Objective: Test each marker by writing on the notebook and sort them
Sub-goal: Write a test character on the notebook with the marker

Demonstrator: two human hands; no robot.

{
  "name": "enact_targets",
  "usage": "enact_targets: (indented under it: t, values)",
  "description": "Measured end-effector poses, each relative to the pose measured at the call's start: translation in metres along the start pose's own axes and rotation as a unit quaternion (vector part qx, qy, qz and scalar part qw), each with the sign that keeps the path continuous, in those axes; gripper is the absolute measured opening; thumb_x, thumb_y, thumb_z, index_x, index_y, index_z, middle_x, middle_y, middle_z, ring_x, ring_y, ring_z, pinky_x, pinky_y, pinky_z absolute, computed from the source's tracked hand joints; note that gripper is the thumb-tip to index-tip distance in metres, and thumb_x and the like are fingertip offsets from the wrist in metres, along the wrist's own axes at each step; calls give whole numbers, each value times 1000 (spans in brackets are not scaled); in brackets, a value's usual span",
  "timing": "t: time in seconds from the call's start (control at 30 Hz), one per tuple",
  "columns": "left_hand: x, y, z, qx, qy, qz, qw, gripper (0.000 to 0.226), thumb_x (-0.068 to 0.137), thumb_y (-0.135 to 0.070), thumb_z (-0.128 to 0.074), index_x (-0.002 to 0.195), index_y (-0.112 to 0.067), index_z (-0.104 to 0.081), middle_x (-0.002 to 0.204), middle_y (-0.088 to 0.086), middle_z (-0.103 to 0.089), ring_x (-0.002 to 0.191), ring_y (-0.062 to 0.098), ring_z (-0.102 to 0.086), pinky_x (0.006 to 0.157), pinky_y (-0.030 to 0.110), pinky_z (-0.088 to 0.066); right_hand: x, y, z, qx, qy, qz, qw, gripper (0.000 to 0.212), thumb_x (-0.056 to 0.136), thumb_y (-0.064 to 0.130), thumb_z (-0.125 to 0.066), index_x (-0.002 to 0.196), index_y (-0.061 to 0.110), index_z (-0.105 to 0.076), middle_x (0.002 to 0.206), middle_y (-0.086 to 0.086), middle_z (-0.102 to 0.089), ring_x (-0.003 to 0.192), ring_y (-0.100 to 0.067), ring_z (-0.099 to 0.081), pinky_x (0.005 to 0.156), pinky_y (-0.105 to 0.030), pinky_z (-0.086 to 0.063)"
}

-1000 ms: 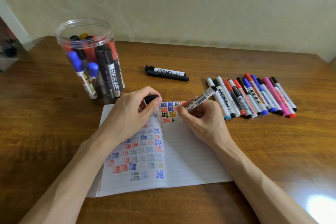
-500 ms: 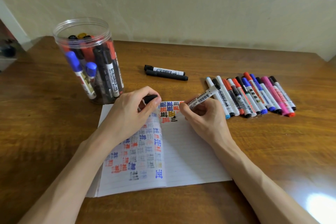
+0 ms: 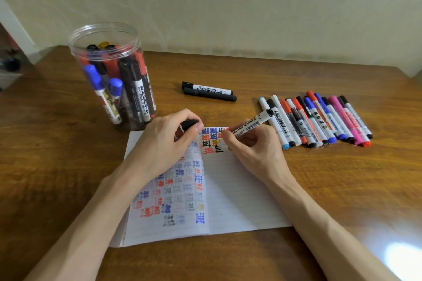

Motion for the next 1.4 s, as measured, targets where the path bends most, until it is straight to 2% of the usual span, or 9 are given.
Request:
enact_targets:
  t: [0.3,0.4,0.47,0.6,0.73,1.0,1.13,1.3,1.4]
  values:
    - [0,-1,0,4,2,-1,1000,26,104,-46,-49,116,-29,-64,99,-23,-64,101,-14,-58,77,4,-45,0,0,-1,-17,4,-6,1000,11,93,24,-77,84,20,-76,83,9,-79,78,-5,-76,66,-30,-64]
    - [0,-1,0,2,3,0,1000,26,104,-46,-49,116,-29,-64,98,-24,-63,102,-14,-57,77,3,-45,0,0,1,-10,-2,-7,1000,16,93,23,-75,78,23,-74,78,11,-77,74,-2,-75,61,-23,-60]
    - [0,-1,0,0,2,-2,1000,25,104,-45,-50,117,-28,-65,98,-24,-63,103,-14,-57,78,4,-46,0,-1,4,-1,-12,-16,1000,15,94,21,-74,79,19,-76,76,13,-76,73,0,-74,60,-19,-57]
    - [0,0,-1,-1,5,0,1000,27,104,-46,-49,117,-28,-64,102,-21,-66,99,-13,-60,75,5,-47,0,-2,6,-5,-18,-17,1000,16,95,24,-73,84,13,-78,84,9,-79,75,0,-75,61,-22,-59]
    - [0,0,-1,-2,8,3,1000,28,104,-47,-48,117,-28,-64,103,-19,-67,98,-10,-61,75,6,-48,1,-1,4,-13,-18,-4,1000,16,95,24,-74,82,15,-78,83,9,-79,76,-4,-75,66,-32,-64]
    - [0,-1,2,-6,-11,3,1000,23,105,-42,-51,118,-27,-64,103,-20,-64,101,-16,-57,75,3,-45,0,-1,6,-10,-22,-5,1000,18,93,21,-74,76,14,-74,76,12,-76,71,-3,-73,58,-20,-55]
    - [1,0,2,-3,-14,-3,1000,25,106,-41,-49,120,-26,-64,105,-19,-65,102,-13,-58,77,4,-45,1,-2,8,-6,-33,-11,999,19,94,21,-72,76,16,-73,75,13,-76,70,-2,-71,59,-17,-53]
    - [1,4,2,4,-17,7,1000,29,105,-40,-49,127,-26,-63,117,-15,-66,100,-10,-60,75,3,-47,0,-1,8,-11,-30,-6,999,19,95,23,-73,78,14,-74,76,12,-77,70,-6,-72,57,-21,-55]
    - [0,6,5,6,-21,23,999,34,101,-40,-55,132,-28,-62,124,-14,-65,92,-9,-60,67,4,-46,-1,0,7,-17,-27,-4,999,18,94,22,-73,78,13,-75,73,13,-75,68,-7,-71,56,-24,-55]
Point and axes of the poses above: each hand's wrist, its own x-axis towards the middle knuckle, its own z-axis out of the back of the hand, y = z × x, the point moved 9 cm from there along x, towards the middle knuckle
